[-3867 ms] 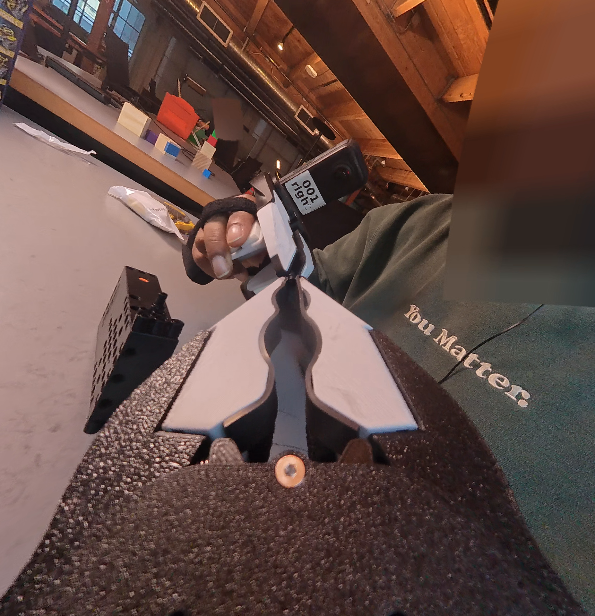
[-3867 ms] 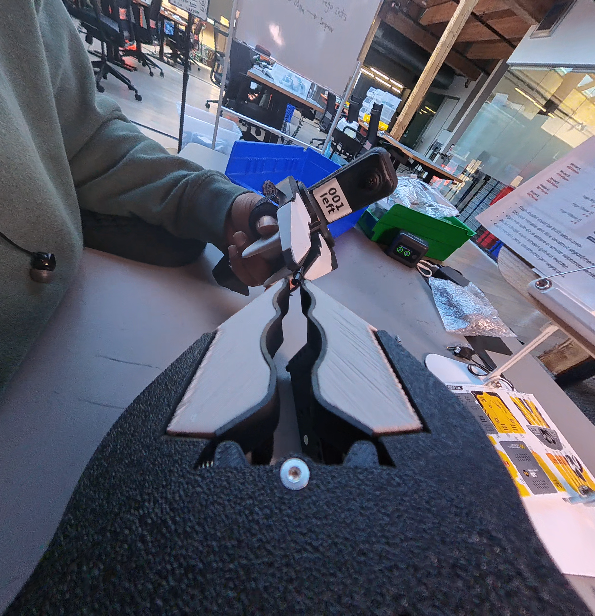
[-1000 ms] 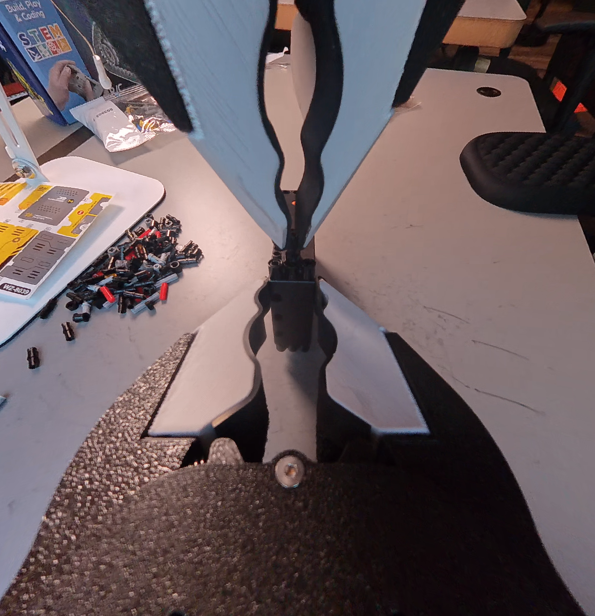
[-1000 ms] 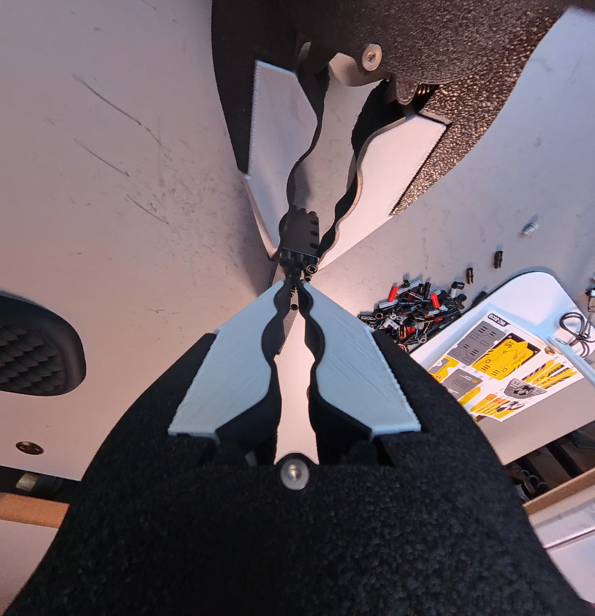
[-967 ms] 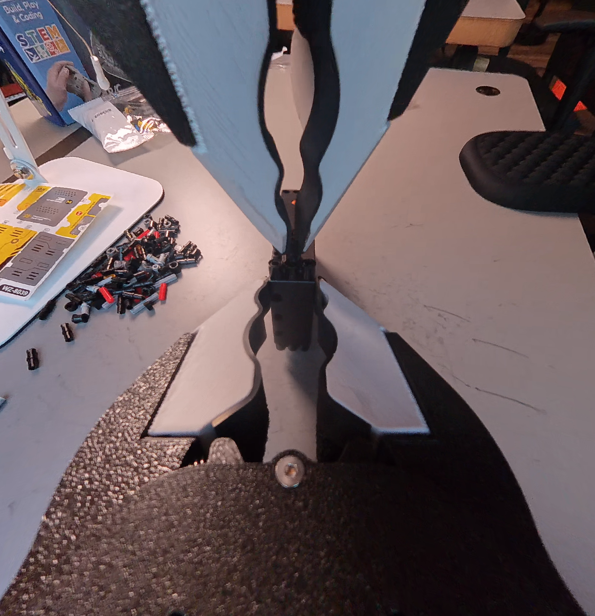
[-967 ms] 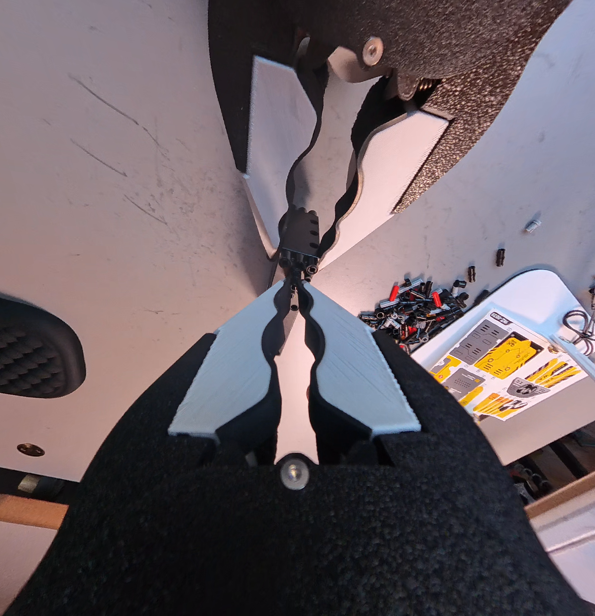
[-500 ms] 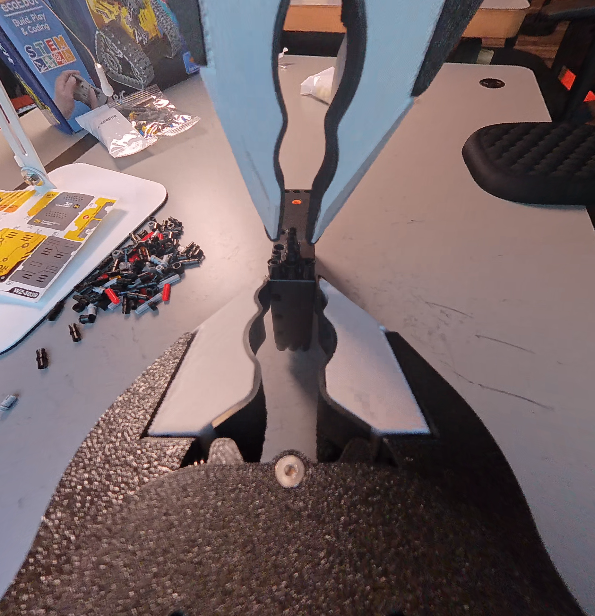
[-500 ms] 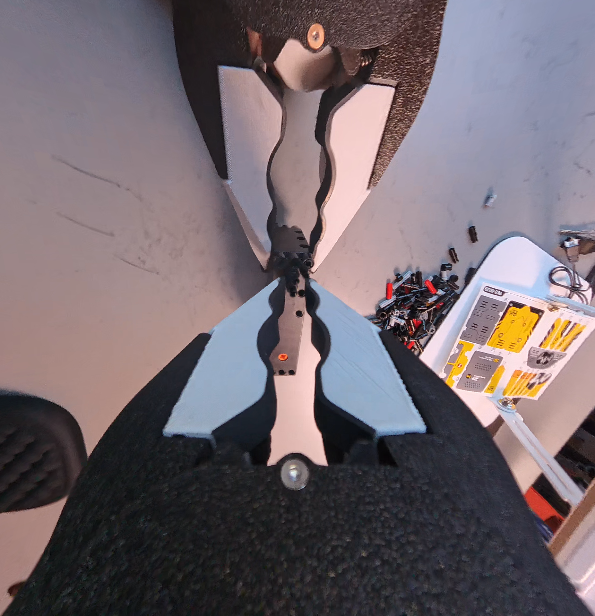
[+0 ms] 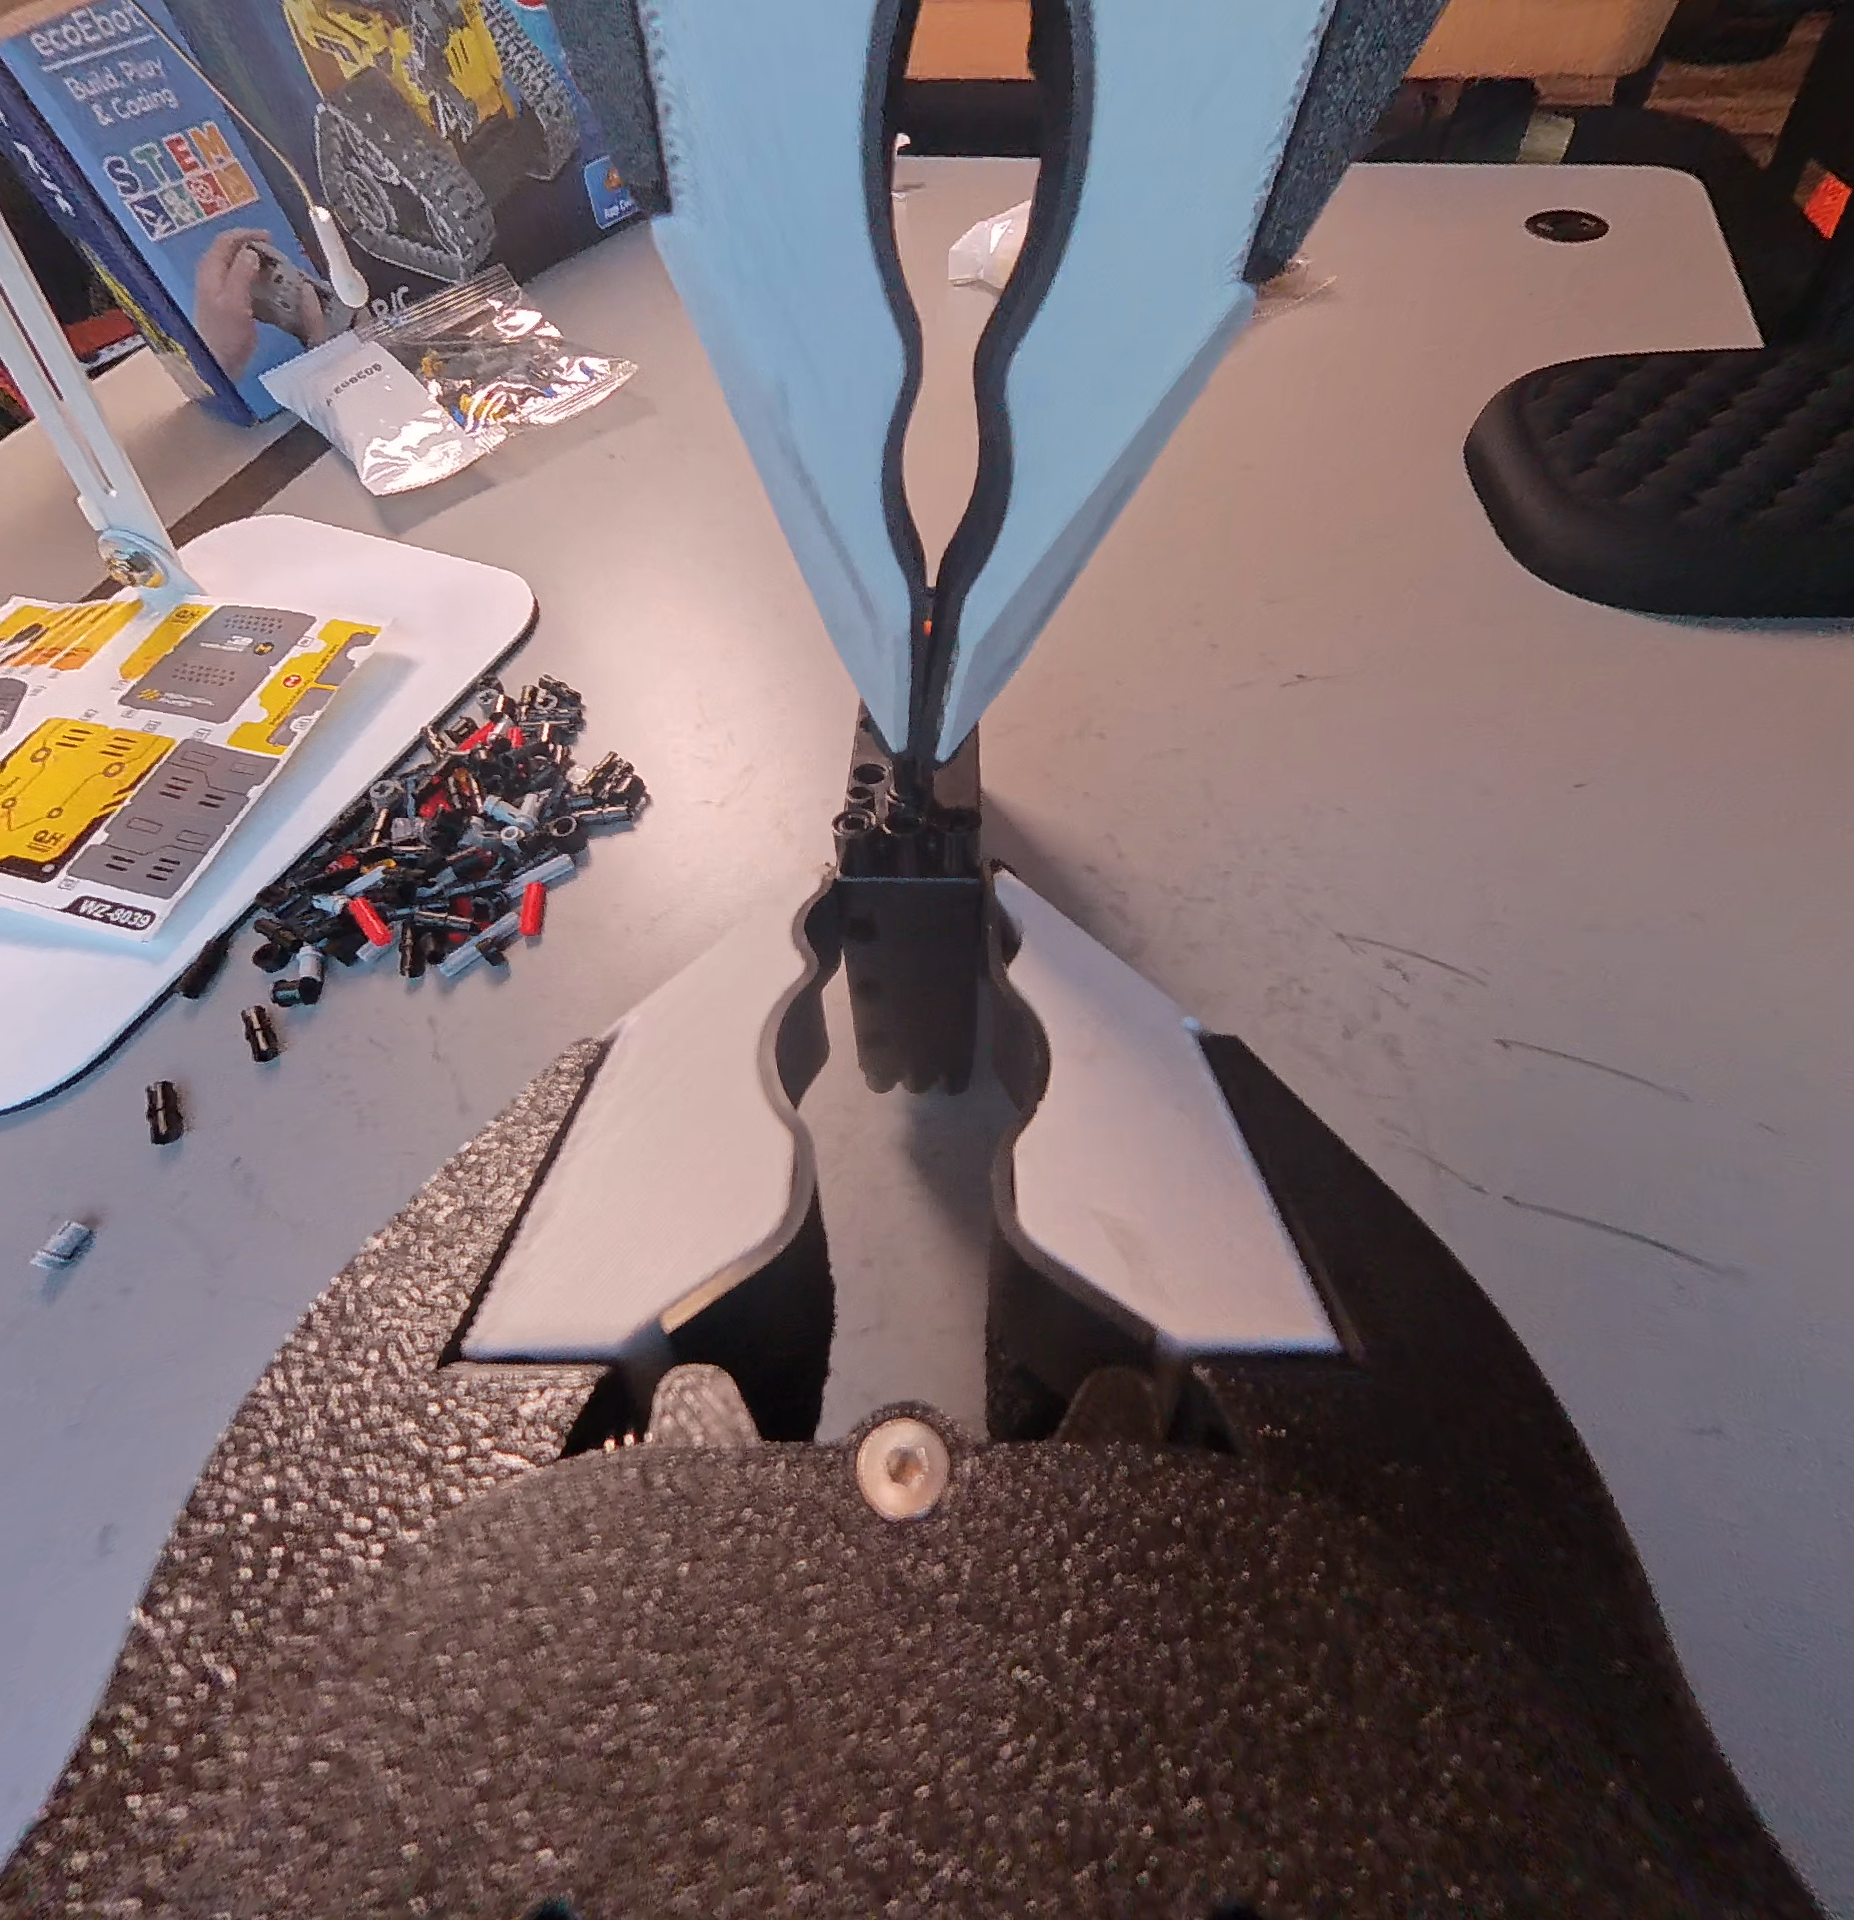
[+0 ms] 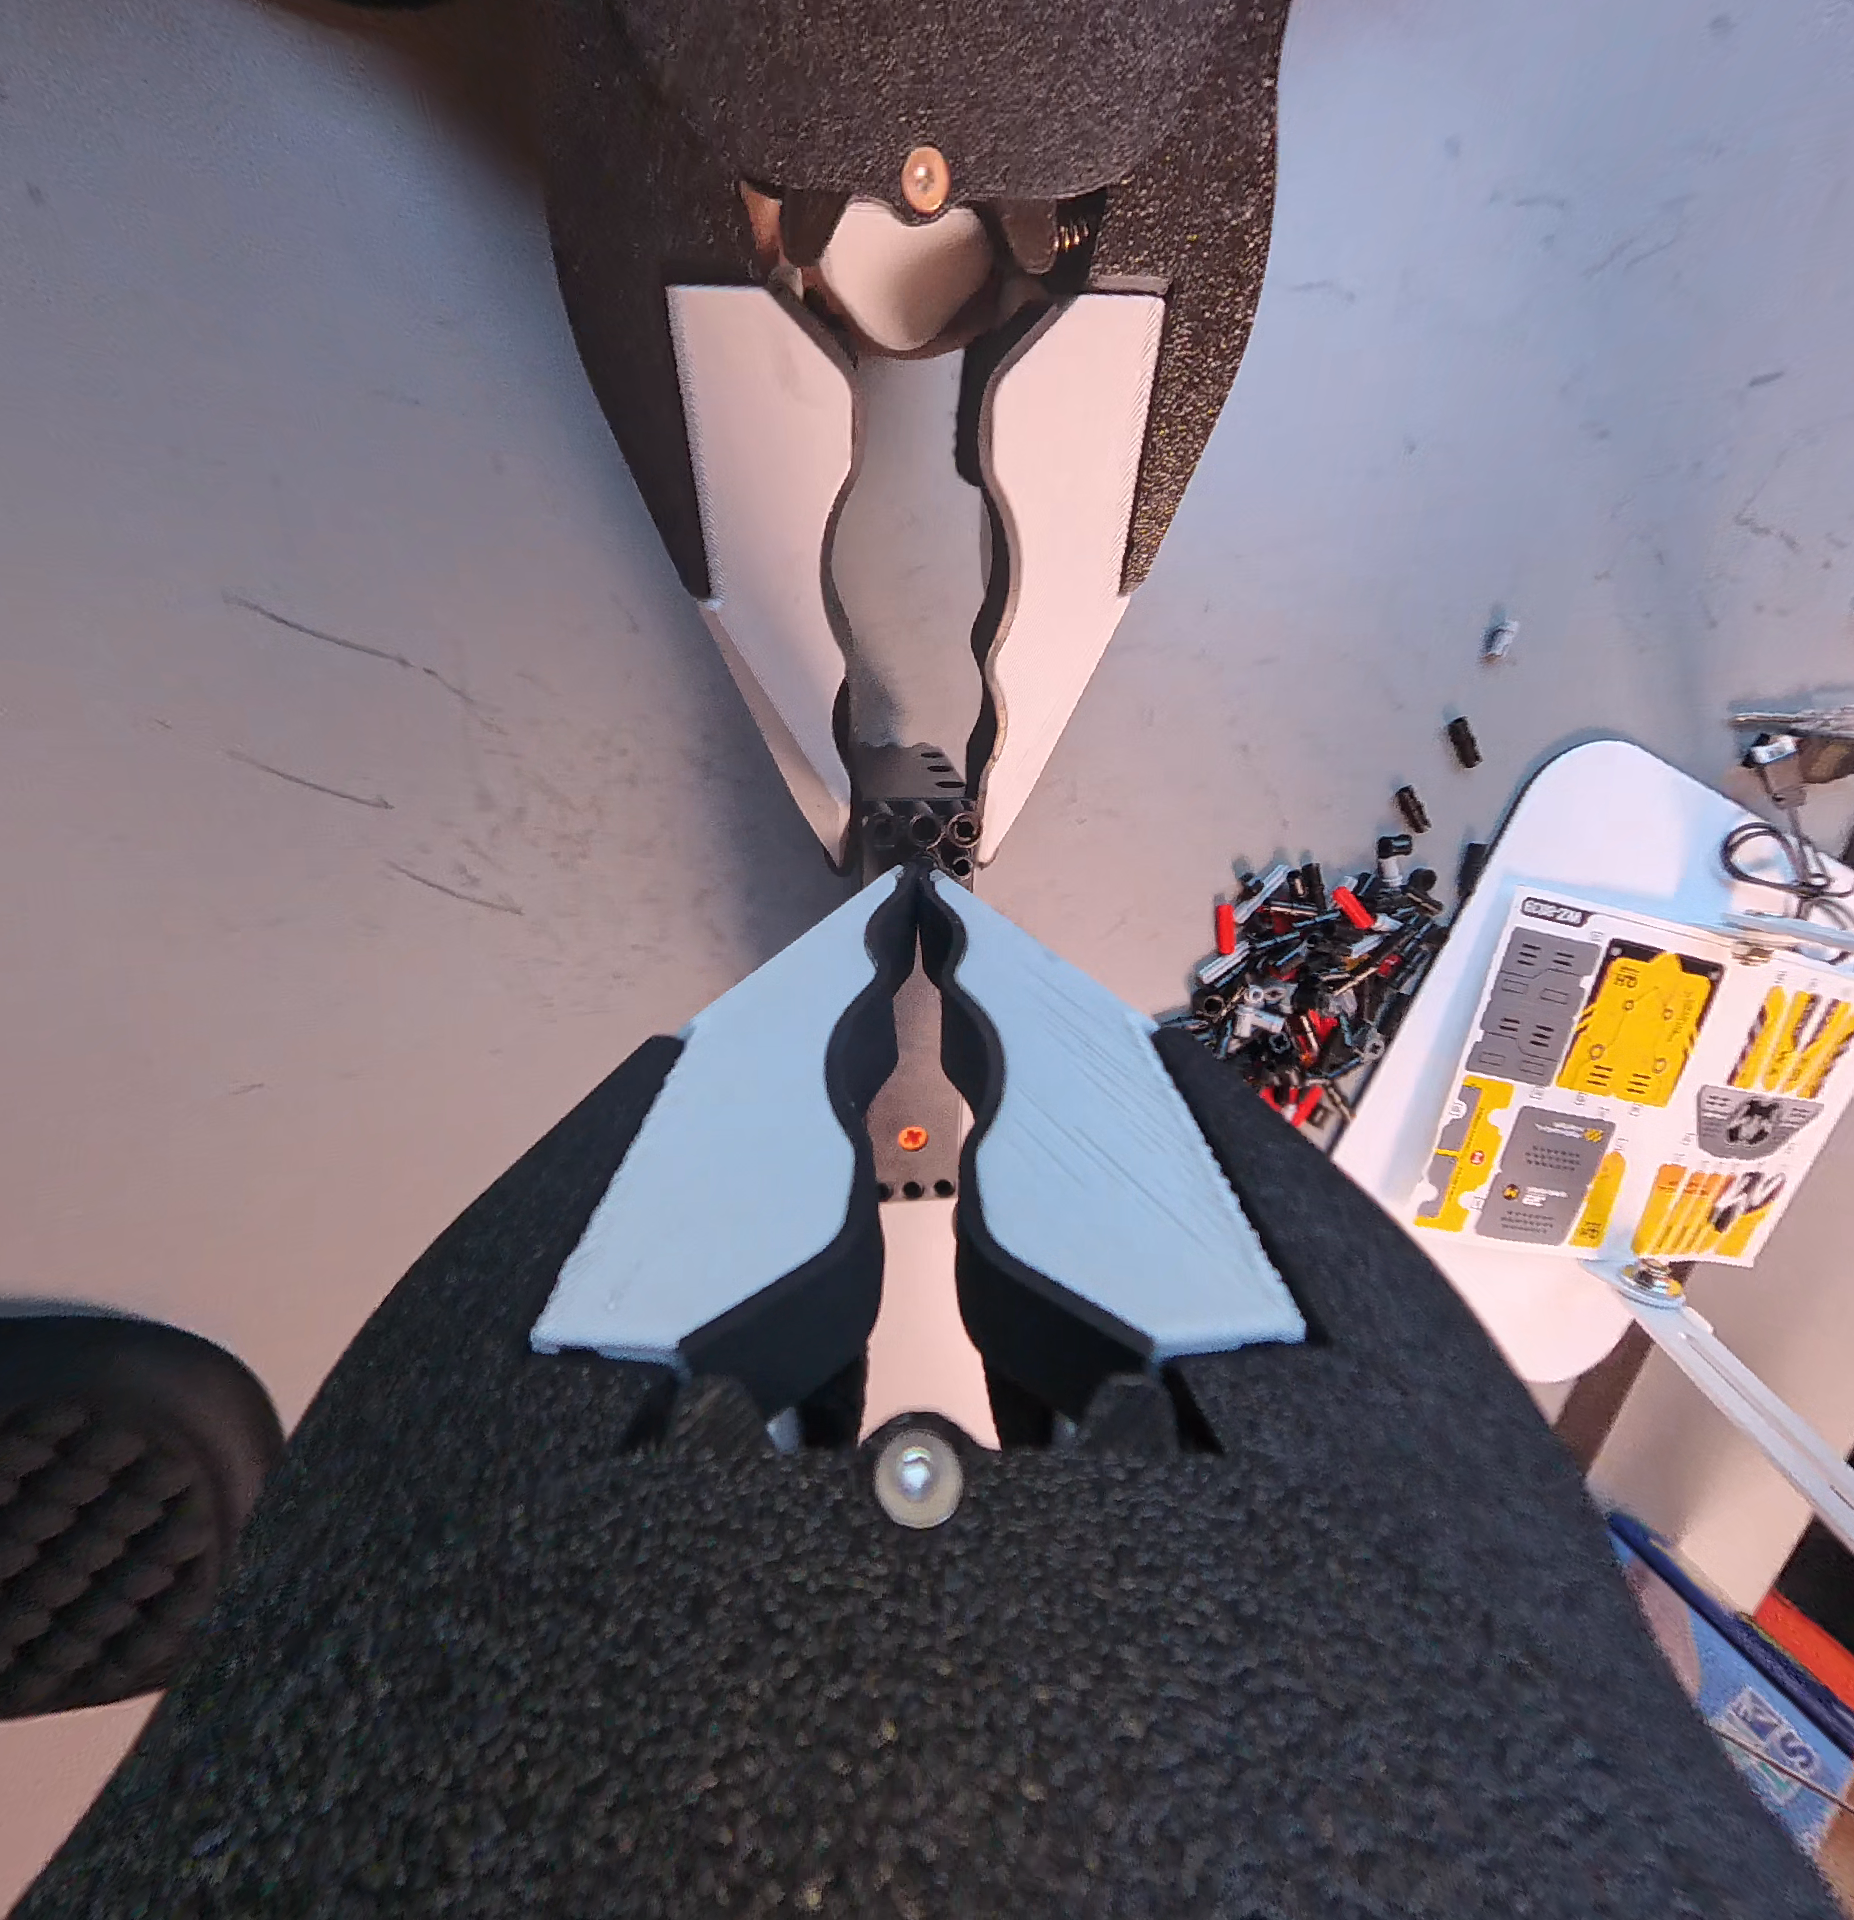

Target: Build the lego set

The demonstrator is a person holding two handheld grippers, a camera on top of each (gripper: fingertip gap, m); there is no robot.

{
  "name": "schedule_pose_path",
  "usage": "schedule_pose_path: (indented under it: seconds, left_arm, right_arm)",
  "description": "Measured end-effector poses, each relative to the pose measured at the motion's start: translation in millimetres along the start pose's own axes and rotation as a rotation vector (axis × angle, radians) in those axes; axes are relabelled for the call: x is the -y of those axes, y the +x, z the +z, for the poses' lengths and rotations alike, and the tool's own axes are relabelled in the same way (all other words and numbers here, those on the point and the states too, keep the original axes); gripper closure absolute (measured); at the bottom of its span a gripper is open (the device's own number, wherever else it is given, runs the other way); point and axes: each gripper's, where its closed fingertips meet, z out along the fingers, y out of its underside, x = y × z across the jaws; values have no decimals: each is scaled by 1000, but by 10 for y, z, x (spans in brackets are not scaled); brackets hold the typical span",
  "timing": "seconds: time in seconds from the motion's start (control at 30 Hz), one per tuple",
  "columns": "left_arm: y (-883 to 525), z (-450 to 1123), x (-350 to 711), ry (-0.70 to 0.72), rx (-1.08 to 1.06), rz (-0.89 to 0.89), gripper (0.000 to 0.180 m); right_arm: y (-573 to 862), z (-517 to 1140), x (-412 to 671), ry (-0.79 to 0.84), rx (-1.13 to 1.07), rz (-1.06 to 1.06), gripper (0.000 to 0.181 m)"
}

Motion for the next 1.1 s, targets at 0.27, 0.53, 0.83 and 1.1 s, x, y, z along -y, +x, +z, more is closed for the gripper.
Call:
schedule_pose_path:
  seconds: [0.27, 0.53, 0.83, 1.1]
  left_arm:
    - [-5, 3, 7, 5, 2, -3, 156]
    - [-8, 3, 5, 7, -2, -9, 155]
    - [-13, -1, 9, 14, 6, -6, 155]
    - [-28, -13, 0, 11, 9, 3, 155]
  right_arm:
    - [8, -13, 1, 63, -65, 37, 181]
    - [2, -30, -89, 175, -128, 97, 181]
    - [18, -11, -86, 98, -117, 6, 181]
    - [25, -34, -67, 238, -264, 42, 181]
